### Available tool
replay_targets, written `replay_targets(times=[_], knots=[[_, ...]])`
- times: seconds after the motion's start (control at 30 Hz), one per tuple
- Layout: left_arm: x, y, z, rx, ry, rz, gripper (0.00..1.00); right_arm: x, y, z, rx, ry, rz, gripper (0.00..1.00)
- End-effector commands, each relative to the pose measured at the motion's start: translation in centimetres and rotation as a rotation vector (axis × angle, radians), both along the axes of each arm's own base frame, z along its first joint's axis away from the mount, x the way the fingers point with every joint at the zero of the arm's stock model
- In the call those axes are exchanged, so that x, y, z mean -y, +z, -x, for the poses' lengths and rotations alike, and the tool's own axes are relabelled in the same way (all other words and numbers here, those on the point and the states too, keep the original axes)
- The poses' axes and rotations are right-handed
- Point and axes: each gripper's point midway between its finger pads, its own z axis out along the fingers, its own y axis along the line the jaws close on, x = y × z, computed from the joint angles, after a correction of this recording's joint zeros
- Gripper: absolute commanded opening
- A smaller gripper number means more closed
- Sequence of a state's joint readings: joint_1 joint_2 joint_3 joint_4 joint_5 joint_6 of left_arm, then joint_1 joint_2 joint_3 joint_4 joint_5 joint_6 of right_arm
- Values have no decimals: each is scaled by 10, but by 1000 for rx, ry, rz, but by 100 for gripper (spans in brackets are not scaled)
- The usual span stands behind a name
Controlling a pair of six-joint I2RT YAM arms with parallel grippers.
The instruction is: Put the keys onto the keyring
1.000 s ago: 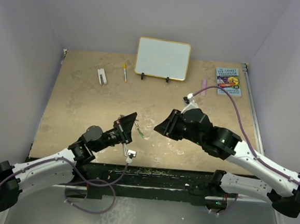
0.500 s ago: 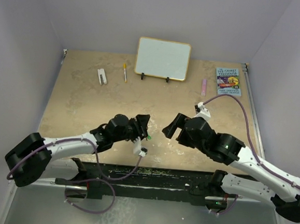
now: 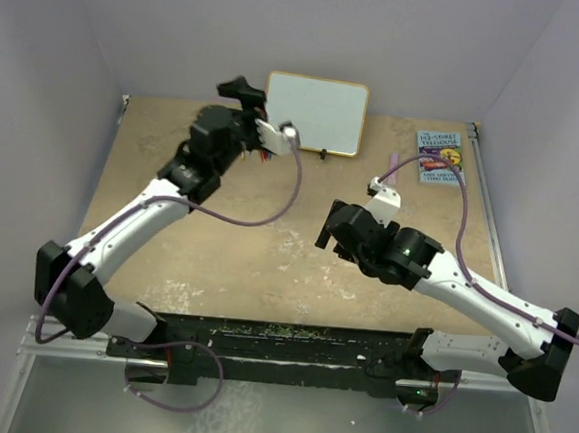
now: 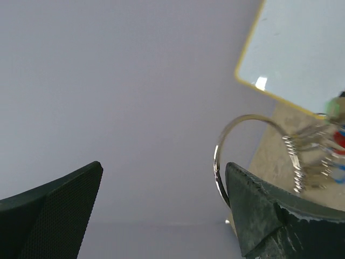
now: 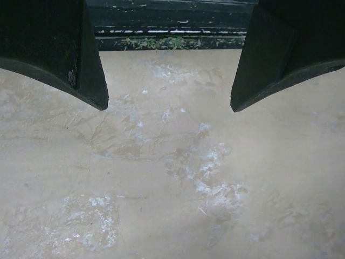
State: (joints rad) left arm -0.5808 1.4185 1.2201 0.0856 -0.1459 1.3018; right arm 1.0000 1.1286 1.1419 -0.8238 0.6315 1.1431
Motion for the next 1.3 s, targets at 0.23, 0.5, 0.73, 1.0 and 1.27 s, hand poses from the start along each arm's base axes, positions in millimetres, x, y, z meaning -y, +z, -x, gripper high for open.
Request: replay_targets(times=[0.23,0.5,0.73,1.0,1.27], knots=[[-20,30,95,-64,-223,256,98,-5,4,-8,7,13,48,100],[-13,68,75,-70,-191,368,98,15,16,3,45,-6,-8,100],[-58,104,76,-56,45,622,98,9,41,-1,148,75,-59,100],[-117,120,99,-62,325,874,98,8,60,-14,194,96,34,100],[-160,121,130,-48,416,1061,98,15,53,-16,160,83,138,100]])
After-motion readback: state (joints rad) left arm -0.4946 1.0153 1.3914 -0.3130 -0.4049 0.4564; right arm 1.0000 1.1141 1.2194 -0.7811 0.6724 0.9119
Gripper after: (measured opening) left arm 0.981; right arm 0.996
